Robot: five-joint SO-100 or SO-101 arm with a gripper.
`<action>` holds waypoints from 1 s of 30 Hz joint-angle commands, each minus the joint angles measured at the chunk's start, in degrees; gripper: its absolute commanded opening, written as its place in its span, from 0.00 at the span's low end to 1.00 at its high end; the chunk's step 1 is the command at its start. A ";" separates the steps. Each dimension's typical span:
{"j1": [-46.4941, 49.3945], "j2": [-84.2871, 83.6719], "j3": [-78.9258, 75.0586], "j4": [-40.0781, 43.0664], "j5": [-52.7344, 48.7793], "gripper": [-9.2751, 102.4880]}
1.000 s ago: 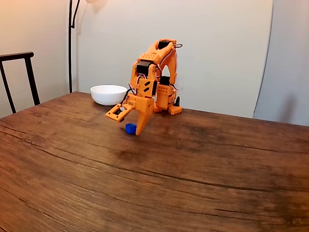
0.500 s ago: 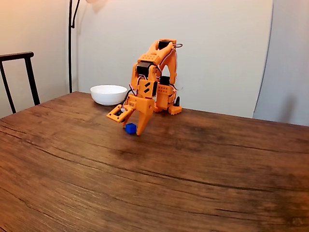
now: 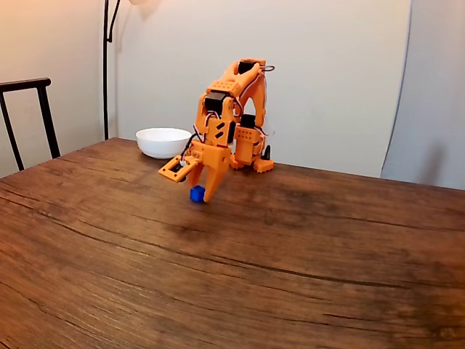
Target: Grasp the cube and drop it in the bowl
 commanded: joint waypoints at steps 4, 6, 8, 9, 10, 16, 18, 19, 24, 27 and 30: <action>-0.26 0.09 0.09 -0.44 0.26 0.17; -0.26 0.09 0.18 -0.44 0.26 0.16; -0.26 0.09 1.05 -0.44 0.26 0.15; -0.44 0.09 1.41 -0.44 0.26 0.15; -0.62 0.09 1.58 -0.44 0.26 0.15; -0.97 0.97 0.70 -0.44 0.35 0.15; -0.97 1.14 -1.41 0.26 0.53 0.15; -1.05 1.14 -2.55 0.44 1.67 0.15; -0.70 1.14 -8.79 1.76 5.98 0.15; -0.53 1.14 -13.80 6.68 6.42 0.15; -0.79 1.14 -18.98 12.66 6.50 0.15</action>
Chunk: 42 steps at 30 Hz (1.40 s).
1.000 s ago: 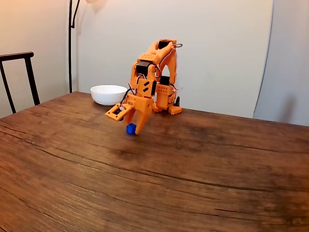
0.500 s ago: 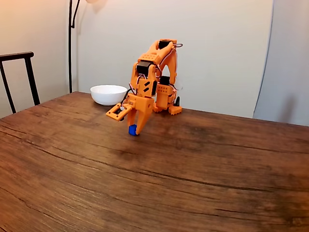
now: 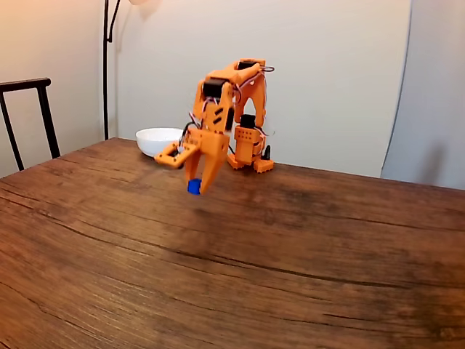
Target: Grasp the cube and drop it in the bowl
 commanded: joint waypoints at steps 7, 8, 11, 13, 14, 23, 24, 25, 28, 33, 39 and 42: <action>-1.41 0.97 -17.23 13.80 2.46 0.15; -1.32 0.97 -19.07 15.64 2.99 0.15; -0.26 0.97 -24.52 21.80 4.83 0.15; 0.97 0.97 -28.65 25.40 7.12 0.15; 1.76 1.14 -30.76 27.07 8.44 0.15; 13.80 10.90 -34.10 35.95 20.92 0.15; 15.03 12.39 -33.84 36.91 22.24 0.15; 16.35 13.89 -33.49 37.88 23.20 0.15; 20.13 18.98 -31.64 40.34 26.28 0.15; 27.42 28.83 -26.10 40.69 30.59 0.15; 36.83 41.13 -15.38 40.34 34.01 0.15; 41.66 46.85 -9.40 39.90 34.72 0.15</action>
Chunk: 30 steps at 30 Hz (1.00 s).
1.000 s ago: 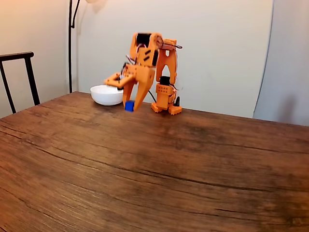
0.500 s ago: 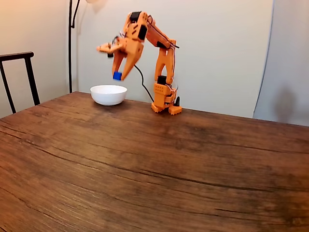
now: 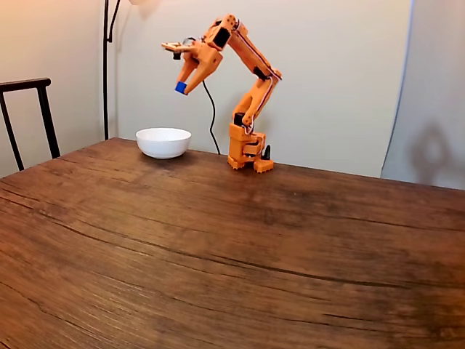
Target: Grasp the cube and drop it in the bowl
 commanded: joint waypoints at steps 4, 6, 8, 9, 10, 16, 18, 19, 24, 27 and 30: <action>9.23 9.67 9.40 1.14 0.70 0.15; 12.22 10.63 11.07 1.14 2.29 0.15; 15.12 10.81 11.43 0.70 3.69 0.15; 16.70 10.81 11.51 0.18 4.39 0.15; 18.19 10.81 11.43 -0.53 5.36 0.15; 28.21 8.09 11.95 -4.22 10.55 0.15; 29.79 4.75 11.95 -5.54 12.66 0.15; 30.41 2.81 11.95 -6.33 13.71 0.15; 33.22 -5.54 11.60 -11.34 16.79 0.15; 35.77 -8.70 12.04 -14.33 18.11 0.15; 38.06 -11.60 12.13 -16.70 20.21 0.15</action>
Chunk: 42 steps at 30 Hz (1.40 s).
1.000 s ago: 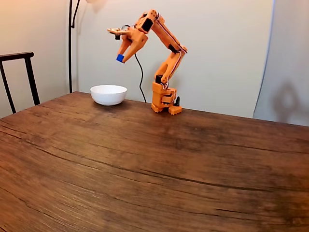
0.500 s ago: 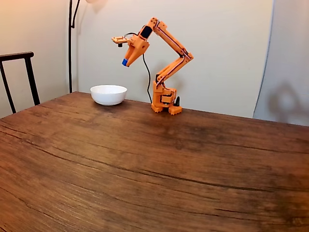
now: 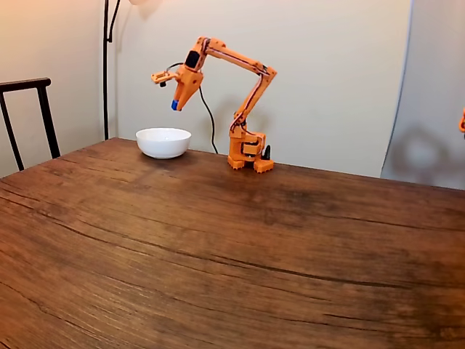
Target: Grasp the cube and drop it in the bowl
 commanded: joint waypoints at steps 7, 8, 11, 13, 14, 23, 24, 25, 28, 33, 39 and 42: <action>3.78 -9.05 -0.35 -6.86 5.36 0.15; 3.87 -10.20 -0.35 -7.29 5.63 0.15; 4.04 -13.18 -0.35 -8.44 6.86 0.16; 4.04 -14.59 -0.35 -8.70 7.12 0.16; 4.04 -15.21 -0.35 -8.88 7.12 0.16; 2.90 -15.73 -0.53 -8.00 8.70 0.39; 2.64 -15.56 -0.62 -7.73 8.88 0.39; 2.55 -15.47 -0.97 -6.94 8.88 0.39; 1.76 -14.94 -1.58 -4.22 8.53 0.39; -2.72 -8.17 -0.79 -1.49 7.47 0.39; -9.23 0.00 -0.62 5.27 5.63 0.36; -13.27 3.16 -0.62 8.88 3.16 0.30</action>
